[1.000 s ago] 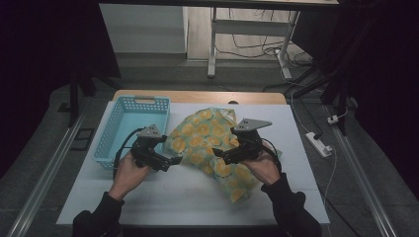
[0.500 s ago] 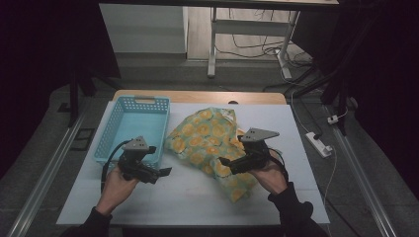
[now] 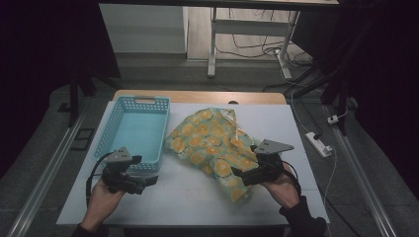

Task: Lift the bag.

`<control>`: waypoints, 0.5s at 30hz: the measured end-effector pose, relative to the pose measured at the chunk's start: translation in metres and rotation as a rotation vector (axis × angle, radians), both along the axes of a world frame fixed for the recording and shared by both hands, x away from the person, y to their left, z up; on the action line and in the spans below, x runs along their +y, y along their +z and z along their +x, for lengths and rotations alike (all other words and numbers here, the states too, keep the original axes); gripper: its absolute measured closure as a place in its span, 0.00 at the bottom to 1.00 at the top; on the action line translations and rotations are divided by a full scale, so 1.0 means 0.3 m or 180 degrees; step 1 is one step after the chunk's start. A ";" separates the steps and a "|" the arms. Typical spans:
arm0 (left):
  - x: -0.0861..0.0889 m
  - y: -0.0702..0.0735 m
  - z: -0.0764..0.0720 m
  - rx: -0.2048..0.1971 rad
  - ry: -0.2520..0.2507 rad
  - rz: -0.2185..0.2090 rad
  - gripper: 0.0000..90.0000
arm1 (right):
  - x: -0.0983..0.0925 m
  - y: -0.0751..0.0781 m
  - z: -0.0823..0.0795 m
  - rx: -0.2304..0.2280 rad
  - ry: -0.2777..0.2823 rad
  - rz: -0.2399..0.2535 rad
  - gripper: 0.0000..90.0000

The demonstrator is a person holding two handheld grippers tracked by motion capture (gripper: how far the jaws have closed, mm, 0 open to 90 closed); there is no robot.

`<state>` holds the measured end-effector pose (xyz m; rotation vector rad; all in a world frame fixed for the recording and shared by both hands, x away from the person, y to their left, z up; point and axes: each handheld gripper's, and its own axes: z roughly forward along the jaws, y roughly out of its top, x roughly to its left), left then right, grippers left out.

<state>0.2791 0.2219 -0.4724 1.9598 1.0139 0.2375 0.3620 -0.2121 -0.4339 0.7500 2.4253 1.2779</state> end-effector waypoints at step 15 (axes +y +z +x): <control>0.123 -0.058 -0.143 0.0041 0.0320 -0.0130 0.00 | -0.175 -0.066 -0.102 0.0086 -0.0380 0.0056 0.00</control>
